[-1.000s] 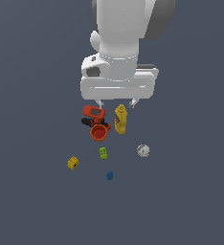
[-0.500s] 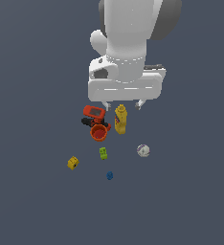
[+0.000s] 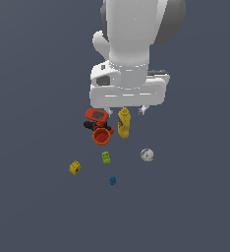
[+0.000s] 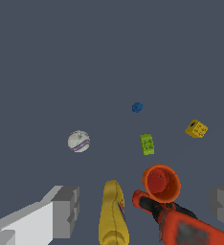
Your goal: Pick up a designated object from a clutter of objects.
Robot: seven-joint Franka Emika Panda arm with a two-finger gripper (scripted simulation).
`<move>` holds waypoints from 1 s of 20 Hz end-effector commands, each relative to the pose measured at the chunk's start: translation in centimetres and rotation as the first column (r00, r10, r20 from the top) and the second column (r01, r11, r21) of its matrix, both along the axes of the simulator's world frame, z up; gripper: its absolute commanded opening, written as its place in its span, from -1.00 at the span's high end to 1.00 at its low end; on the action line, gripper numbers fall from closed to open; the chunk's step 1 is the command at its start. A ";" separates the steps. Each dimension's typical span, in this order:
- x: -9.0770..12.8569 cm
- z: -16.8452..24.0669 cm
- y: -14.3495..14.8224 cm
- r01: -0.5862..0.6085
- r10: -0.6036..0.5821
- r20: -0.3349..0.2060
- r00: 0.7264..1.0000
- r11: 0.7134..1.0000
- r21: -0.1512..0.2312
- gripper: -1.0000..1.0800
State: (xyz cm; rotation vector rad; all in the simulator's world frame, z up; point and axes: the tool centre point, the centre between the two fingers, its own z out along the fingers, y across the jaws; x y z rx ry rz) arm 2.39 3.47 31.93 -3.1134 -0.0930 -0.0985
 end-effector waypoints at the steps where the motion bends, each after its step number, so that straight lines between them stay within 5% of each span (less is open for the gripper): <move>1: 0.5 -0.6 -0.1 -0.016 0.016 -0.002 1.000 1.000 -0.002 -0.92; 11: 4.5 -5.6 -1.2 -0.143 0.142 -0.017 0.990 0.990 -0.017 -0.92; 20: 8.7 -13.4 -2.7 -0.307 0.306 -0.039 0.951 0.951 -0.027 -0.92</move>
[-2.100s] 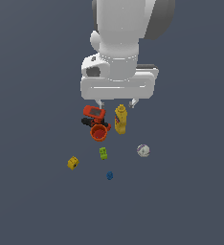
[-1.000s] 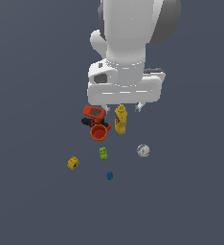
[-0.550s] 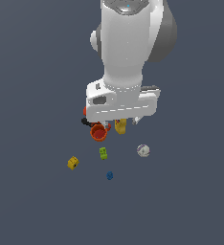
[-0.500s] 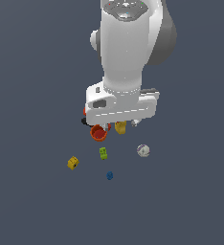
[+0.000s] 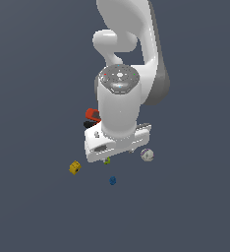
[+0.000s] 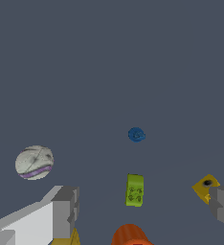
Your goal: Pick up a designated object from a clutter of objects.
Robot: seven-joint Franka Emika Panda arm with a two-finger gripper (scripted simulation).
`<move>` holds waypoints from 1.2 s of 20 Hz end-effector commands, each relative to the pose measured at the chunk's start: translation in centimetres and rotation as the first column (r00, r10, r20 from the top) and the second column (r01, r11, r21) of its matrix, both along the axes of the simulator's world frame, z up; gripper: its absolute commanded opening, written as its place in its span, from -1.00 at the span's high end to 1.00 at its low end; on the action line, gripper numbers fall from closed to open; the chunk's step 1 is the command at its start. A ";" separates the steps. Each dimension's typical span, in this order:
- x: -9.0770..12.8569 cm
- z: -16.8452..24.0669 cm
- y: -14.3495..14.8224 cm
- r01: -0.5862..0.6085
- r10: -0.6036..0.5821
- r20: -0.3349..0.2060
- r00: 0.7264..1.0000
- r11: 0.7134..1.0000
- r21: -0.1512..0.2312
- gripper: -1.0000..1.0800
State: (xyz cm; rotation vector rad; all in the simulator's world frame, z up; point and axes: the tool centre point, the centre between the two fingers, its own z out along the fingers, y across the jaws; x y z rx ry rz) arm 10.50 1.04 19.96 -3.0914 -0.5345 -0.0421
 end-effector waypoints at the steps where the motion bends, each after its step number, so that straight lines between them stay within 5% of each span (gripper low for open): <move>1: 1.0 -2.3 -0.4 -0.048 0.048 -0.005 0.999 0.999 -0.003 -0.92; 12: 3.2 -9.4 -1.8 -0.182 0.181 -0.023 0.983 0.983 -0.008 -0.92; 24: 3.4 -11.3 -2.0 -0.202 0.202 -0.027 0.979 0.979 -0.008 -0.92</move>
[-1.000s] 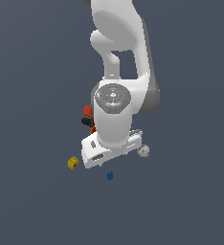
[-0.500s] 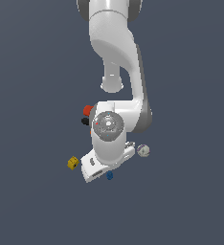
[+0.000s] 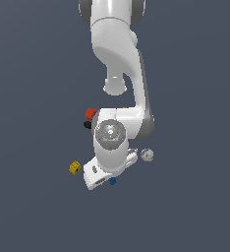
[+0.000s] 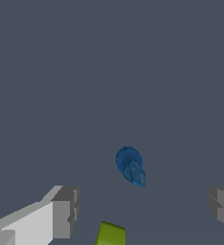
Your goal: Pick up a designated object from a clutter of objects.
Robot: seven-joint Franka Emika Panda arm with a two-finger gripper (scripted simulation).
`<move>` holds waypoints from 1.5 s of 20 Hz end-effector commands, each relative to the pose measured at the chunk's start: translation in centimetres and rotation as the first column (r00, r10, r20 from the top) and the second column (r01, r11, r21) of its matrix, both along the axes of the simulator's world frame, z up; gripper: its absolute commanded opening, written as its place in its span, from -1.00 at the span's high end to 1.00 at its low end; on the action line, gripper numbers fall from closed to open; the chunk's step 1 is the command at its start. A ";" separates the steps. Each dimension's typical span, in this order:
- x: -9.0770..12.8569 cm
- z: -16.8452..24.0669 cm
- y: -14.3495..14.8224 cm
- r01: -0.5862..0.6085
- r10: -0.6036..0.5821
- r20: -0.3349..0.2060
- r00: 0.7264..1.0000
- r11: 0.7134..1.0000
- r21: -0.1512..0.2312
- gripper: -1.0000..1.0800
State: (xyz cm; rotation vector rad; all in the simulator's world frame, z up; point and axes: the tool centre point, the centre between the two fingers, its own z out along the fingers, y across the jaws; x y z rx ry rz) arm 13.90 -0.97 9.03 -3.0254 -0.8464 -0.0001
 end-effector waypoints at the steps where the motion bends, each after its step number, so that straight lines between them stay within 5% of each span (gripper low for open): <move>1: 0.0 -0.7 0.0 -0.001 0.001 -0.001 1.000 1.000 0.000 -0.92; 14: 0.0 -4.8 0.0 -0.004 0.004 0.000 1.000 1.000 0.000 -0.92; 15: 0.0 -4.8 0.0 -0.004 0.004 0.000 1.000 1.000 0.000 1.00; 30: -0.2 -4.4 -0.1 -0.004 0.004 0.000 1.000 1.000 0.000 1.00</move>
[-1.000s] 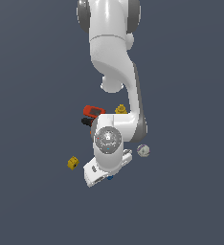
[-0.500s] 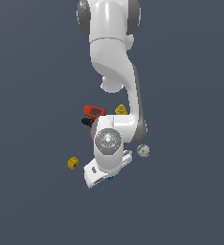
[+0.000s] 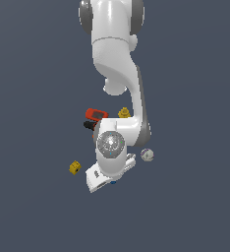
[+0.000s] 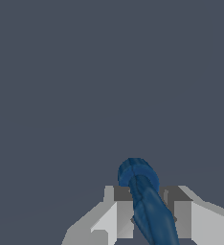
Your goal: Pick up a designated object from a clutter of objects.
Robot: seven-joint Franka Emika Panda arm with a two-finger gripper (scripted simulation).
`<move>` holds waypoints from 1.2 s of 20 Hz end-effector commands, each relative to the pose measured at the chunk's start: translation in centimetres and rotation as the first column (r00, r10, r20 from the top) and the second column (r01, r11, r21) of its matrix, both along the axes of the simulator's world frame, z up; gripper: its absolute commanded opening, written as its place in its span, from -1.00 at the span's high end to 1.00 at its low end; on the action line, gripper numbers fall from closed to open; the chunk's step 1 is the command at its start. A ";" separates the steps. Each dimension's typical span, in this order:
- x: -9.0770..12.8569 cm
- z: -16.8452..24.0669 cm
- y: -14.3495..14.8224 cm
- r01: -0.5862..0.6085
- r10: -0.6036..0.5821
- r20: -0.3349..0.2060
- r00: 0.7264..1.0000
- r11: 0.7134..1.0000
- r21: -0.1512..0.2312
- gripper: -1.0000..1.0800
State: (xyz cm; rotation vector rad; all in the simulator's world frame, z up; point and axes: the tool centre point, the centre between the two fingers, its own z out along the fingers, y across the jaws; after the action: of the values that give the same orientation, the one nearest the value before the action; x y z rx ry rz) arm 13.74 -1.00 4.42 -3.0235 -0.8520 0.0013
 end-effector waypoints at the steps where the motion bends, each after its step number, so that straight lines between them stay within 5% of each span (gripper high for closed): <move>1: -0.2 0.4 -0.1 0.000 0.000 0.001 1.000 1.000 0.000 1.00; 11: -2.8 4.1 -0.9 0.000 0.000 0.001 1.000 1.000 0.000 1.00; 24: -9.2 13.3 -3.1 0.000 0.000 0.001 1.000 1.000 0.000 1.00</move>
State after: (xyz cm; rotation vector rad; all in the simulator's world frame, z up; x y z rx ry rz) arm 5.39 -3.80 16.59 -3.0238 -0.8518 0.0005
